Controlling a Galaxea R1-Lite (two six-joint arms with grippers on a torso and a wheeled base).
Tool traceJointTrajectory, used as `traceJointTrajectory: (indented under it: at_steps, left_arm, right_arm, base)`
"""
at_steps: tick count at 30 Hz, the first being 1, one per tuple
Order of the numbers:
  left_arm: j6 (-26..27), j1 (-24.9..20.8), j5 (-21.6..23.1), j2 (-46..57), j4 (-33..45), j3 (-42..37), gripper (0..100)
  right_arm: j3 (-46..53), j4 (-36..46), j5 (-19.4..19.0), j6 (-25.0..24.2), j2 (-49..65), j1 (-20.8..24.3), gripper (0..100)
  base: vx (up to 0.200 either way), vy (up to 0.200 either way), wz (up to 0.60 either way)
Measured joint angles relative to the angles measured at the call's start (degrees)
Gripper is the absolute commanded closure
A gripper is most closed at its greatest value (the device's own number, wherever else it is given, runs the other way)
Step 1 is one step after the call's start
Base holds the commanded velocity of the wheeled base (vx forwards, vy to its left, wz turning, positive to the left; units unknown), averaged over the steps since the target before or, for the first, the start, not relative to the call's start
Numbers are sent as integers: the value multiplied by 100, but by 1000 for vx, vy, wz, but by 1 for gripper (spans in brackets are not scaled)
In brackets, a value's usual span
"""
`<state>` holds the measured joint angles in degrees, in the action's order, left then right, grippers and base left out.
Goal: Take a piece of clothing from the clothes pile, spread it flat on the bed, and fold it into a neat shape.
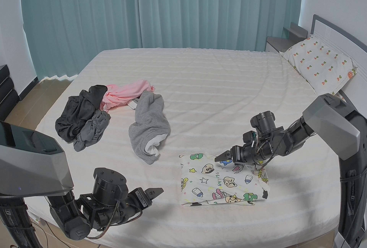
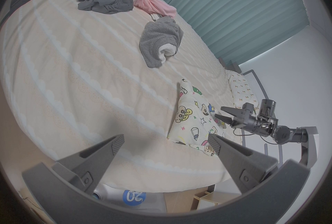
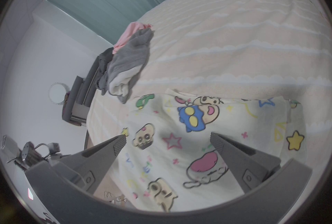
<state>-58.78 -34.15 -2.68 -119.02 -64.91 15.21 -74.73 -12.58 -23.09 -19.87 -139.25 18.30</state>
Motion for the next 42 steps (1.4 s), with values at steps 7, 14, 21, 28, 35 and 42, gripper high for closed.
traceJointTrajectory:
  at_steps: [7,14,21,28,35,42]
  left_arm:
    - [0,5,0,0,0,0,0]
    - [0,5,-2,0,0,-2,0]
    - [0,5,4,-5,0,35,0]
    - [40,20,12,-63,18,394,0]
    - [550,69,26,-323,588,1590,0]
    - [965,59,20,-1128,1754,3288,0]
  right_arm:
    - [-327,29,229,-177,-317,-199,0]
    - [-372,-17,432,-166,-369,-417,0]
    - [-327,0,530,-177,-272,-758,0]
    - [94,18,525,-121,105,-1095,0]
    - [1131,-9,363,325,557,-1392,0]
    - [1941,-165,169,578,869,-1373,0]
  base:
    - [0,0,0]
    - [0,0,0]
    - [0,0,0]
    - [0,0,0]
    - [0,0,0]
    - [0,0,0]
